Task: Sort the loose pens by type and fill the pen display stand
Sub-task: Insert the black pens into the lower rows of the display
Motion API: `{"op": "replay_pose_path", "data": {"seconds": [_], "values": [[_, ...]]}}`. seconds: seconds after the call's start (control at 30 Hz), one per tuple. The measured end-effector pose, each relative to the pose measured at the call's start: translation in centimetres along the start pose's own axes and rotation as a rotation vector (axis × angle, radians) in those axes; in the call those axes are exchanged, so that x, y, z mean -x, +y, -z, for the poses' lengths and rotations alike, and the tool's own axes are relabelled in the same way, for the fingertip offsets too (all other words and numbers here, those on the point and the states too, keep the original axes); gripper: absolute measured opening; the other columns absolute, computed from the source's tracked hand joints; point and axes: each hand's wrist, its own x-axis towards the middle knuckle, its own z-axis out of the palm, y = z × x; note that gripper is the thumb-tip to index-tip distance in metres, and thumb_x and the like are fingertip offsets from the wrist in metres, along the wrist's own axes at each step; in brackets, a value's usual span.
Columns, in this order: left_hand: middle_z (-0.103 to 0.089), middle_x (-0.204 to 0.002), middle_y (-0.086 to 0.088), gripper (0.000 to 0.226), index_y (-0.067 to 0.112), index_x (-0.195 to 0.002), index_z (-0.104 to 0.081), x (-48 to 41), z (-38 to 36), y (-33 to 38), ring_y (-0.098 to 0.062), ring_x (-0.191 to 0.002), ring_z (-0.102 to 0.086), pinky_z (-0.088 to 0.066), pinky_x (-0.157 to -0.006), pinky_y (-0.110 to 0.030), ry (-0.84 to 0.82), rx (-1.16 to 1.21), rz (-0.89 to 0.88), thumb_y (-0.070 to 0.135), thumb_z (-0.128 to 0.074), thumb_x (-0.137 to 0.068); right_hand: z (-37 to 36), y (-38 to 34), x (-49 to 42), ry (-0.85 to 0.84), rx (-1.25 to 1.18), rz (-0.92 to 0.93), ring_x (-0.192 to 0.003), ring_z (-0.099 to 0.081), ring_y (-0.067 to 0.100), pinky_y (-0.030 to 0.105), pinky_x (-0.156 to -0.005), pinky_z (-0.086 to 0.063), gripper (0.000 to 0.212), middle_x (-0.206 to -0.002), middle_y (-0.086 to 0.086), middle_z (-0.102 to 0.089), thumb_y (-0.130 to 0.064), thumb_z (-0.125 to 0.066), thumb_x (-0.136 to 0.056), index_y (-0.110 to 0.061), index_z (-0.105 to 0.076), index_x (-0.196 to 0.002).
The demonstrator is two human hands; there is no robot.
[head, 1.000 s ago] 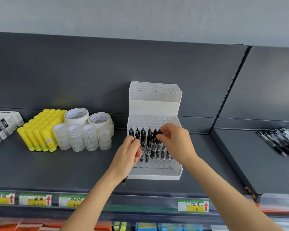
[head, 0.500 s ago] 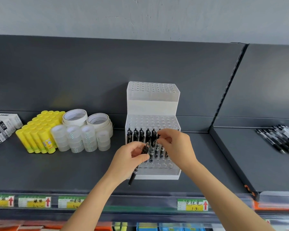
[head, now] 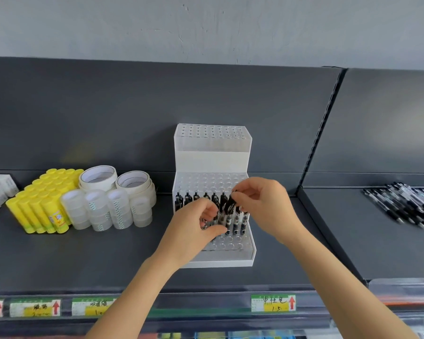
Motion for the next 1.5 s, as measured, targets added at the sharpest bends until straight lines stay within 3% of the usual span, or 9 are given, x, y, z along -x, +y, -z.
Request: {"op": "replay_pose_path", "data": {"seconds": [0.13,0.37,0.6,0.77,1.0,1.17,1.33,1.5], "values": [[-0.057,-0.108,0.019,0.039,0.026,-0.115,-0.06,0.5,1.1,-1.0,0.004,-0.099,-0.053,-0.042,-0.085,-0.013,-0.057,-0.222,-0.06,0.038,-0.073,-0.08,-0.2,0.4,-0.6,0.056,0.158,0.045,-0.069,-0.058,-0.003,0.005,-0.064,-0.042,0.005,-0.074,-0.013,-0.064,-0.016,-0.063,-0.087,-0.018,-0.068,-0.087],[-0.054,-0.121,0.017,0.044,0.027,-0.125,-0.056,1.2,2.1,-1.3,-0.002,-0.11,-0.051,-0.042,-0.092,-0.021,-0.136,-0.384,-0.077,0.044,-0.066,-0.085,-1.7,0.7,-0.7,-0.004,0.236,0.035,-0.076,-0.064,0.011,0.025,-0.073,-0.053,0.008,-0.078,-0.006,-0.067,-0.016,-0.06,-0.088,-0.016,-0.069,-0.09],[-0.055,-0.119,0.017,0.047,0.027,-0.124,-0.057,1.6,2.0,-1.9,-0.001,-0.107,-0.052,-0.043,-0.093,-0.022,-0.172,-0.328,-0.038,0.046,-0.068,-0.082,-3.4,1.4,-0.5,-0.023,0.268,0.02,-0.079,-0.066,0.019,0.036,-0.076,-0.054,0.013,-0.086,0.003,-0.072,-0.016,-0.058,-0.091,-0.012,-0.068,-0.097],[-0.054,-0.116,0.019,0.047,0.027,-0.124,-0.057,1.7,2.0,-2.3,0.0,-0.107,-0.051,-0.044,-0.094,-0.022,-0.189,-0.317,-0.037,0.047,-0.068,-0.082,-3.8,1.6,-0.5,0.009,0.285,-0.01,-0.077,-0.066,0.019,0.035,-0.075,-0.054,0.012,-0.082,0.004,-0.071,-0.018,-0.058,-0.091,-0.011,-0.067,-0.094],[-0.053,-0.122,0.019,0.047,0.029,-0.125,-0.055,1.7,2.0,-2.4,0.002,-0.11,-0.05,-0.042,-0.095,-0.02,-0.235,-0.344,-0.083,0.047,-0.066,-0.083,-3.3,2.4,0.3,0.0,0.289,-0.055,-0.085,-0.064,0.015,0.031,-0.08,-0.052,0.018,-0.091,0.0,-0.07,-0.022,-0.061,-0.09,-0.012,-0.066,-0.103],[-0.05,-0.126,0.016,0.048,0.028,-0.13,-0.052,1.3,0.7,-1.7,-0.004,-0.116,-0.045,-0.04,-0.094,-0.021,-0.316,-0.453,-0.215,0.048,-0.06,-0.087,-1.7,4.8,3.0,-0.052,0.478,-0.172,-0.094,-0.061,0.025,0.036,-0.081,-0.052,0.023,-0.102,0.008,-0.066,-0.017,-0.056,-0.09,-0.006,-0.063,-0.109],[-0.05,-0.127,0.012,0.052,0.025,-0.132,-0.051,0.6,-2.9,0.2,-0.008,-0.118,-0.045,-0.04,-0.095,-0.023,-0.399,-0.456,-0.364,0.052,-0.056,-0.087,0.9,7.2,7.1,-0.053,0.562,-0.289,-0.111,-0.057,0.021,0.027,-0.089,-0.046,0.037,-0.129,0.005,-0.057,-0.022,-0.053,-0.094,-0.015,-0.053,-0.131],[-0.042,-0.144,0.013,0.059,0.027,-0.141,-0.045,0.6,-6.8,2.9,-0.005,-0.133,-0.035,-0.025,-0.107,-0.017,-0.476,-0.417,-0.488,0.054,-0.054,-0.089,5.1,8.9,10.8,-0.018,0.576,-0.379,-0.109,-0.058,0.02,0.027,-0.091,-0.045,0.044,-0.135,0.004,-0.052,-0.026,-0.054,-0.095,-0.015,-0.048,-0.137]]}}
